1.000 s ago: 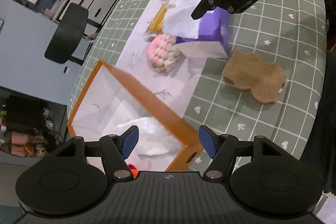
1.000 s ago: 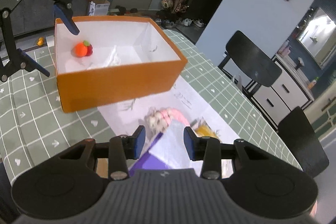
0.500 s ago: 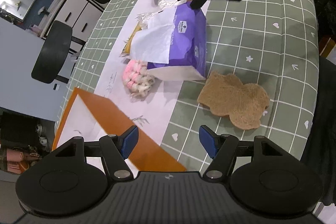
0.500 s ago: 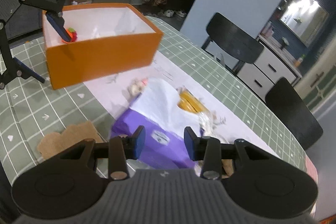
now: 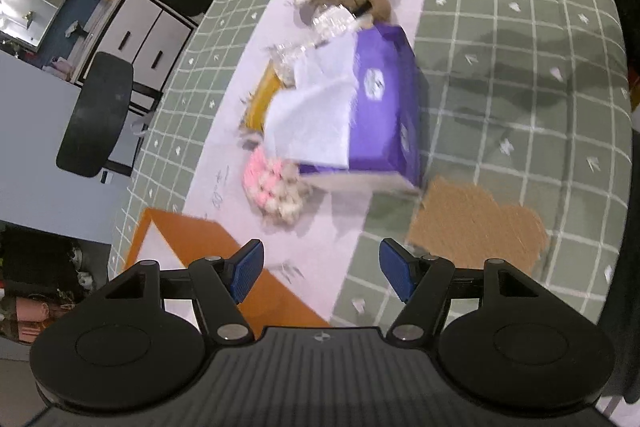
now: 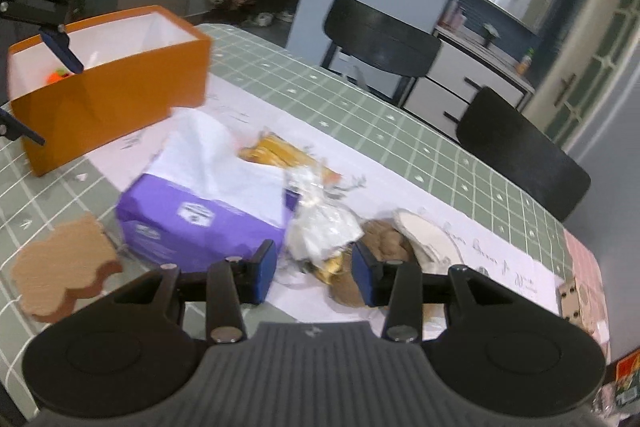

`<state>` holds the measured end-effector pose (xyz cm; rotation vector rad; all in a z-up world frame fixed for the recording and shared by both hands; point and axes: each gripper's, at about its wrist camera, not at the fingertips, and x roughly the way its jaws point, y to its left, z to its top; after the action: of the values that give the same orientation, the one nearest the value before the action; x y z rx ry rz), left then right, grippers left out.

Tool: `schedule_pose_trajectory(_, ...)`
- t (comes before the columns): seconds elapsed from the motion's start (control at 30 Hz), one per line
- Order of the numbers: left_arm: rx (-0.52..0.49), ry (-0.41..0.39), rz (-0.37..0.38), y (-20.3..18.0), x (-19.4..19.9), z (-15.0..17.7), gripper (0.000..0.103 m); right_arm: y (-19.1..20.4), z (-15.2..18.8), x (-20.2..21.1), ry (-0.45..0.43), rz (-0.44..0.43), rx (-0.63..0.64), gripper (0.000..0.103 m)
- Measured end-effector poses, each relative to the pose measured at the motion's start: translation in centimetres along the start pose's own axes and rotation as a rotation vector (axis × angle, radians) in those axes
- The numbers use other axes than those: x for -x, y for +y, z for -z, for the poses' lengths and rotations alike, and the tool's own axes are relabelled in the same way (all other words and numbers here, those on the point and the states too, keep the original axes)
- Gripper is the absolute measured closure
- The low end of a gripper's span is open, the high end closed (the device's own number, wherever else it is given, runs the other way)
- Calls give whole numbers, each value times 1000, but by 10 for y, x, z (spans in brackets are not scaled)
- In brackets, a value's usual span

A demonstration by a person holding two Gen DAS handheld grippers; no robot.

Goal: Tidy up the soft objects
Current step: 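Grasp the cream cloth on the brown plush toy with the left gripper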

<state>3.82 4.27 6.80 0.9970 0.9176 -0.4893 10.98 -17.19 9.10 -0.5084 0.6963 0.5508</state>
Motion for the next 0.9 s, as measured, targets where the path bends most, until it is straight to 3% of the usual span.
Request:
schedule_pose_trajectory(0.2,44,-51,4,15,-18,-33,25,-34,14,-32,15,41,-94,57)
schedule_pose_trajectory(0.43,89,-97,33,27,-45,-67,25,-63,37,-78,105,101,-126,56)
schedule_pose_trajectory(0.63,118,-158,73,26,-65,-104,25,-78,46,-80,96,72,-185,54)
schedule_pose_trajectory(0.9,82,-210,63,21,-88,-161,25,-101,51,-59,57,53,-252,52)
